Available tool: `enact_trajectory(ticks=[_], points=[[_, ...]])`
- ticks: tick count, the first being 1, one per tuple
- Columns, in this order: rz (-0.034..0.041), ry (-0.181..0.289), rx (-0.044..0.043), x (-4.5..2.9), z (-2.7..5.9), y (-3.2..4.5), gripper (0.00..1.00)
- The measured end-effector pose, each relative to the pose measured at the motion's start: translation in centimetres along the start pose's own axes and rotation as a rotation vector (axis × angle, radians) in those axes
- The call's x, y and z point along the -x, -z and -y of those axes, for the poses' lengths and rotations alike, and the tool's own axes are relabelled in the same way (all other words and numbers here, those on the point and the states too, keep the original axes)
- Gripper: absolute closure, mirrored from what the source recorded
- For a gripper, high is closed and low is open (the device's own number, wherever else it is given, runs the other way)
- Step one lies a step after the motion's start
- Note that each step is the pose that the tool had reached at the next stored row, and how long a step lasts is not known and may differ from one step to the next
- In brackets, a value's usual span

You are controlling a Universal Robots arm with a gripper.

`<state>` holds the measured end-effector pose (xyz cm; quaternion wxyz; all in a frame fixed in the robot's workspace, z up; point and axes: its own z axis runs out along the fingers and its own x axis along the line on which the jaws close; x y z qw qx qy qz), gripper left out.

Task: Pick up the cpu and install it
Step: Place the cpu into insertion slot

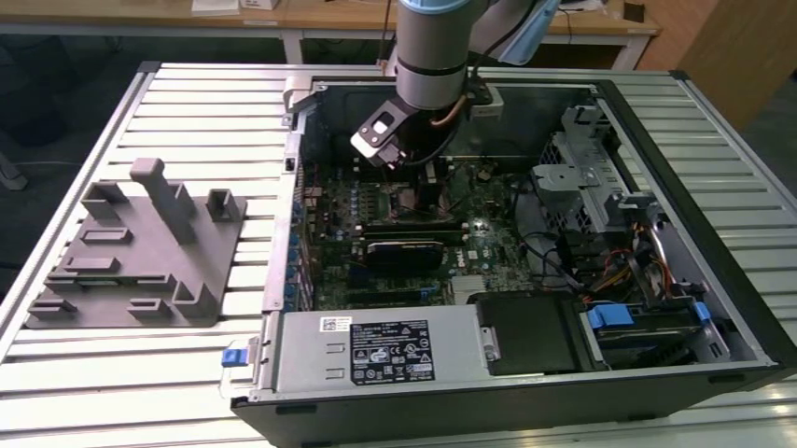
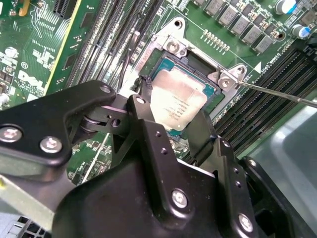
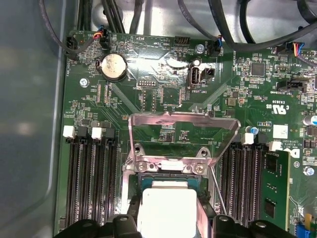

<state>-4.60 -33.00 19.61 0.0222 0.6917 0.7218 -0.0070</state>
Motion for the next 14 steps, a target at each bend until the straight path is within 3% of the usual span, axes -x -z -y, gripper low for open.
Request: enact_trajectory(ticks=[3, 14], points=[[-0.0051, 0.0, 0.0004, -0.01, 0.0, 0.02, 0.47], [-0.0049, 0.0, 0.0001, 0.0, -0.01, -0.22, 0.47]])
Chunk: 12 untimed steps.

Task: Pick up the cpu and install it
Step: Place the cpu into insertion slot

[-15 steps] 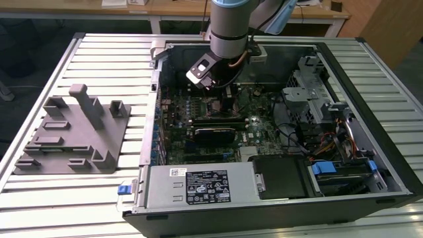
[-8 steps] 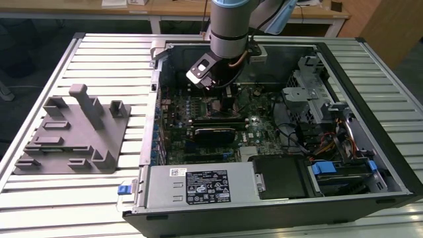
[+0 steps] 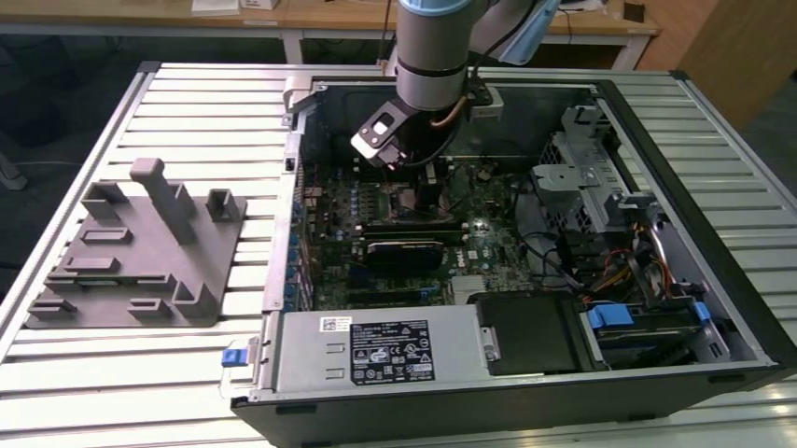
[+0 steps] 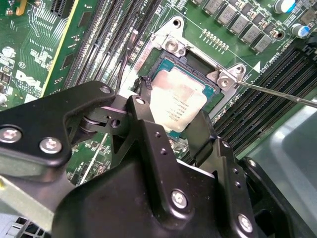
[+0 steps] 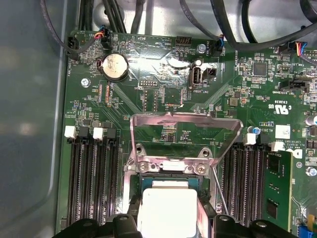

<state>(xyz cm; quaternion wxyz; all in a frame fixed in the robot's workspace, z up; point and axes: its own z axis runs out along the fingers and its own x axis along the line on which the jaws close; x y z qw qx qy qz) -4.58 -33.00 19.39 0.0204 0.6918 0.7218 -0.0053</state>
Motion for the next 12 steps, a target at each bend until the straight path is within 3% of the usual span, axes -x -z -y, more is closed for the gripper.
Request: enact_trajectory(ticks=[12], points=[[-0.0004, 0.0, 0.0003, -0.01, 0.02, -0.07, 0.47]])
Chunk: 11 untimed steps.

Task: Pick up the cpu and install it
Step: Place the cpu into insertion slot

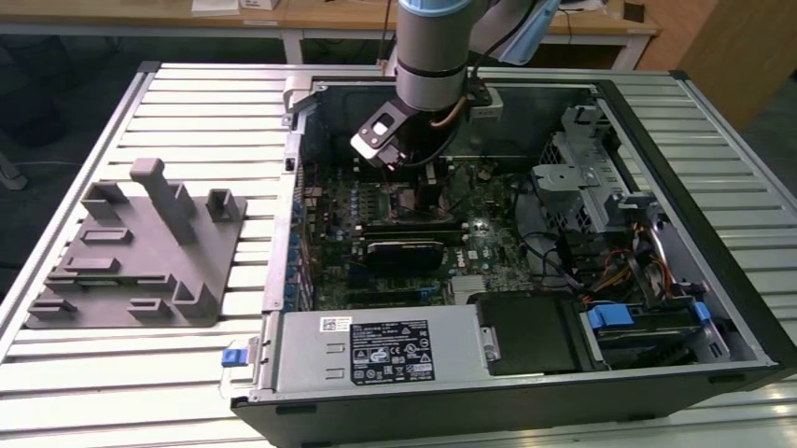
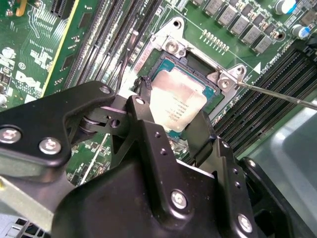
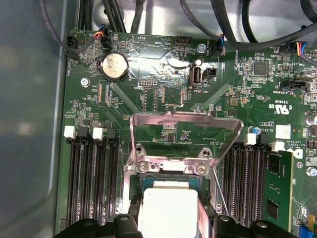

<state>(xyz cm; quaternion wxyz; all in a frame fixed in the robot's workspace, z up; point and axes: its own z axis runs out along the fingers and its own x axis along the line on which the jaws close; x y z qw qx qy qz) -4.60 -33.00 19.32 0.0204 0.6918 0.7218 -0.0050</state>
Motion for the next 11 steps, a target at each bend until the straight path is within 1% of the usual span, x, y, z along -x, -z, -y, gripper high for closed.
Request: enact_trajectory(ticks=[11], points=[[0.0002, 0.0, -0.0002, 0.0, 0.1, 0.0, 0.47]])
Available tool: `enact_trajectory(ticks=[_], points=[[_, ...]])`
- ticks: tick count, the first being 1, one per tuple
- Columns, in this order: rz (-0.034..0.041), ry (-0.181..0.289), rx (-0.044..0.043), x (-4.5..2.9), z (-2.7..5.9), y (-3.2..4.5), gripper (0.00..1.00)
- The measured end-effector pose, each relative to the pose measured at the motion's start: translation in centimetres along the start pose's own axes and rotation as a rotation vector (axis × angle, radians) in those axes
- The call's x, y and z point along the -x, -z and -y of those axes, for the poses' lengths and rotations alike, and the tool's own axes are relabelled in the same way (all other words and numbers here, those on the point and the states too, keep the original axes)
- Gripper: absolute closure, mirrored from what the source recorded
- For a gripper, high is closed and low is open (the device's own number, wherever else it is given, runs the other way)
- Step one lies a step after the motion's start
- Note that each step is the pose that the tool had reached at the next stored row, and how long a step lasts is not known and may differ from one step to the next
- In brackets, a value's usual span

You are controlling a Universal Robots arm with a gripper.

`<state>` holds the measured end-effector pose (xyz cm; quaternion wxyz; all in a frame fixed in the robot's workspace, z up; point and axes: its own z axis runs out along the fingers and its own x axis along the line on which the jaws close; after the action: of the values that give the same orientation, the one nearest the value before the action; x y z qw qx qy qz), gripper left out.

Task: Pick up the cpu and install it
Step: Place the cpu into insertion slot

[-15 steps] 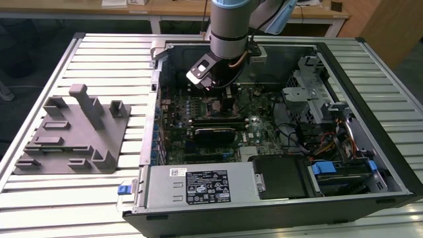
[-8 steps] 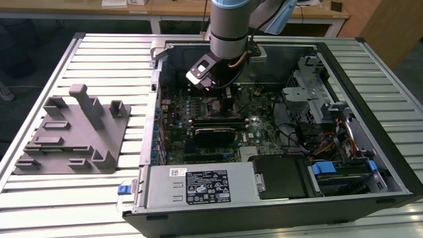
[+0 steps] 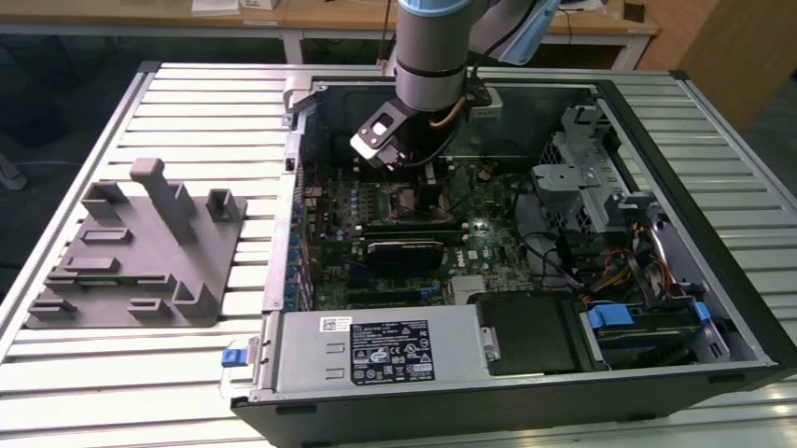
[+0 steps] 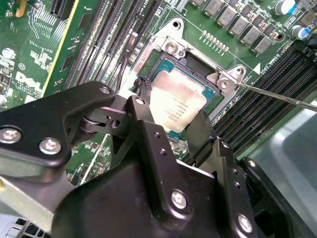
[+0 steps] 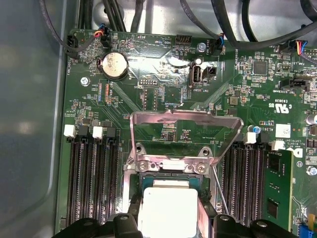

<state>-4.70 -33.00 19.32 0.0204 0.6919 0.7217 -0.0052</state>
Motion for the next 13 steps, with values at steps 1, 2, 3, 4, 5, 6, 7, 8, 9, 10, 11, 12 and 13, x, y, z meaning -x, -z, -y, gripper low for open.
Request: enact_trajectory(ticks=[1, 2, 3, 4, 5, 6, 7, 8, 9, 10, 11, 12, 13], points=[[0.0, 0.0, 0.0, 0.0, 0.0, 0.0, 0.47], [0.0, 0.0, 0.0, 0.0, 0.0, 0.0, 0.47], [-0.0004, 0.0, -0.0001, 0.0, 0.0, -0.01, 0.47], [-0.0018, 0.0, 0.0008, -0.03, -0.01, -0.05, 0.47], [-0.0014, 0.0, 0.0008, -0.02, -0.01, -0.05, 0.47], [-0.001, 0.0, 0.0006, -0.02, -0.01, -0.04, 0.4], [-0.0002, 0.0, 0.0001, 0.0, 0.0, -0.01, 0.4], [-0.0001, 0.0, 0.0, 0.0, 0.0, -0.01, 0.4], [-0.0001, 0.0, 0.0001, 0.0, 0.0, -0.01, 0.4], [0.0, 0.0, 0.0, 0.0, 0.0, 0.01, 0.4], [0.0002, 0.0, -0.0001, 0.01, 0.0, 0.08, 0.4], [0.0001, 0.0, 0.0, 0.01, 0.0, 0.18, 0.4], [0.0001, 0.0, -0.0001, 0.01, -0.01, 0.33, 0.4]])
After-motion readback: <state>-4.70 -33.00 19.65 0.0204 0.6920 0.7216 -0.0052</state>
